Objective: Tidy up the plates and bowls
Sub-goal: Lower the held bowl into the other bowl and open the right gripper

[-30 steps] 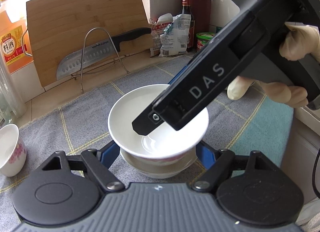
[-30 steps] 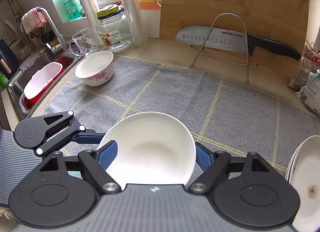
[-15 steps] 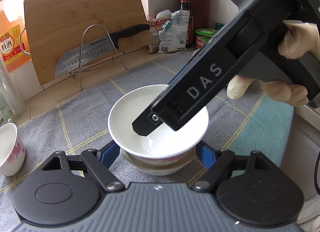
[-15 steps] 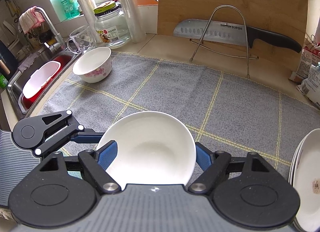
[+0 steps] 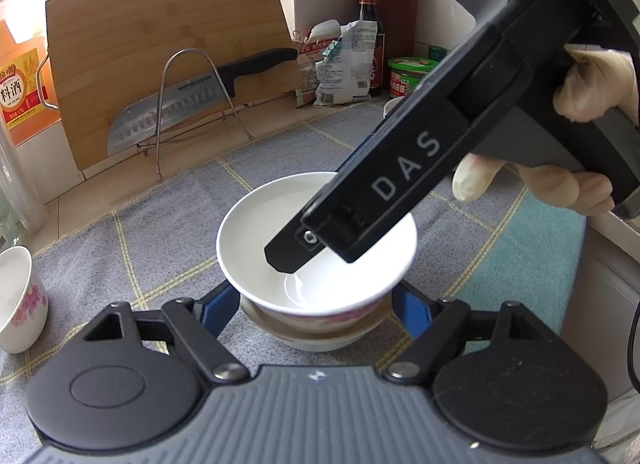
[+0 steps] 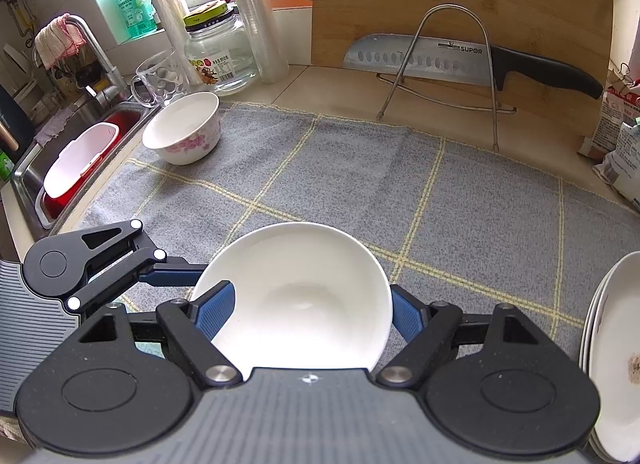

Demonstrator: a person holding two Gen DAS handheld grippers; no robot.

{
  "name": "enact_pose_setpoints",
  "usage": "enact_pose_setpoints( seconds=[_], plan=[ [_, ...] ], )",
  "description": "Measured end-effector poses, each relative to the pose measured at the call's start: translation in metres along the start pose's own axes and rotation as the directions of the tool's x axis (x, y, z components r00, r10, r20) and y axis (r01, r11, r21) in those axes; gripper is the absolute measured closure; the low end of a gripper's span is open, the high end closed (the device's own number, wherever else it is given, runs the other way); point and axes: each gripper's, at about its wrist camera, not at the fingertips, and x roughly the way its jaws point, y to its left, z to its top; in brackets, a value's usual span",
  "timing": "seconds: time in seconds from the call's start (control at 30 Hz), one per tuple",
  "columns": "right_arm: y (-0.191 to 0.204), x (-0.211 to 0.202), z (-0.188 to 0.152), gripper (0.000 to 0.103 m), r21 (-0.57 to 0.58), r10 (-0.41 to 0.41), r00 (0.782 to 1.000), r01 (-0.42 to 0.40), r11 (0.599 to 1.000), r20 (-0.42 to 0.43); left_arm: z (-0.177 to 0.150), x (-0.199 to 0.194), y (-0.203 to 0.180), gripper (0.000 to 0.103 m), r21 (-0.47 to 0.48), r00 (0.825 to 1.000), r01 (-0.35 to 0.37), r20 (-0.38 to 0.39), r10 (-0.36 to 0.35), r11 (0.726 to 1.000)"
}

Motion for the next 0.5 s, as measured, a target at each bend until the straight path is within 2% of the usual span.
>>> enact_pose_setpoints(
  seconds=[0.5],
  plan=[
    [-0.002, 0.0008, -0.0014, 0.017, 0.01, 0.0, 1.0, 0.0, 1.0, 0.002, 0.0006, 0.0003, 0.0001, 0.018, 0.0, 1.0, 0.0, -0.001, 0.0, 1.0]
  ],
)
